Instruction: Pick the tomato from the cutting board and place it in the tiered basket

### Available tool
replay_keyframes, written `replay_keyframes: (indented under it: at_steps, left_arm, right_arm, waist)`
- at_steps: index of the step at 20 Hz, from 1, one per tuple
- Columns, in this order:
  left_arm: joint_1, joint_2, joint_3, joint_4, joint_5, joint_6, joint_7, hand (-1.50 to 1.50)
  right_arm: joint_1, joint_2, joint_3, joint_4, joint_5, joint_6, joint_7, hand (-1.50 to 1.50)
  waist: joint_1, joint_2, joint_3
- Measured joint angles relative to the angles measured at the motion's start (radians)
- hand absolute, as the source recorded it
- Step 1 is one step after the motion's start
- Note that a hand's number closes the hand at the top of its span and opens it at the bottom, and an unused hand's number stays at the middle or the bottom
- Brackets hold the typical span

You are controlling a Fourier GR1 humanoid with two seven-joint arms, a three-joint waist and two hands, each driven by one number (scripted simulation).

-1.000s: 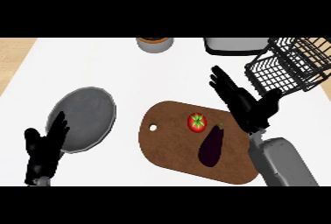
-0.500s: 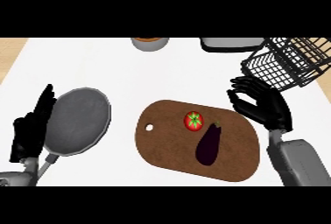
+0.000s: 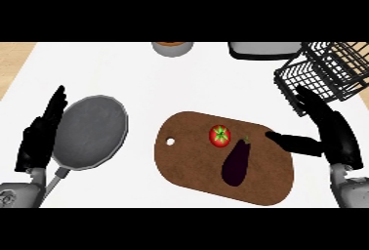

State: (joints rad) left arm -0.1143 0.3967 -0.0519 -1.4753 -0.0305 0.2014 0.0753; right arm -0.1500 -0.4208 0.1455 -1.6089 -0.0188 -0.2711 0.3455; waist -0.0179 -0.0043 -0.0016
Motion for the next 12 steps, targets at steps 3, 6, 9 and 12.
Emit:
replay_keyframes:
  at_steps: [3, 6, 9, 12]
  left_arm:
    - [-0.007, -0.008, -0.011, 0.004, -0.008, -0.003, -0.004, 0.00]
    - [-0.019, -0.013, -0.014, 0.014, -0.013, -0.006, -0.007, 0.00]
    - [-0.025, -0.019, -0.015, 0.030, -0.018, -0.014, -0.024, 0.00]
    - [-0.032, -0.024, -0.010, 0.027, -0.019, -0.022, -0.017, 0.00]
  right_arm:
    - [-0.047, -0.100, 0.050, -0.032, 0.018, 0.119, 0.117, -1.50]
    - [-0.124, -0.169, 0.094, -0.077, 0.010, 0.234, 0.264, -1.50]
    - [-0.230, -0.194, 0.124, -0.089, -0.005, 0.325, 0.407, -1.50]
    - [-0.339, -0.161, 0.150, -0.057, -0.002, 0.370, 0.536, -1.50]
  waist:
    - [0.011, 0.001, -0.001]
    - [0.019, 0.002, -0.002]
    - [0.026, 0.004, -0.001]
    - [0.030, 0.004, -0.001]
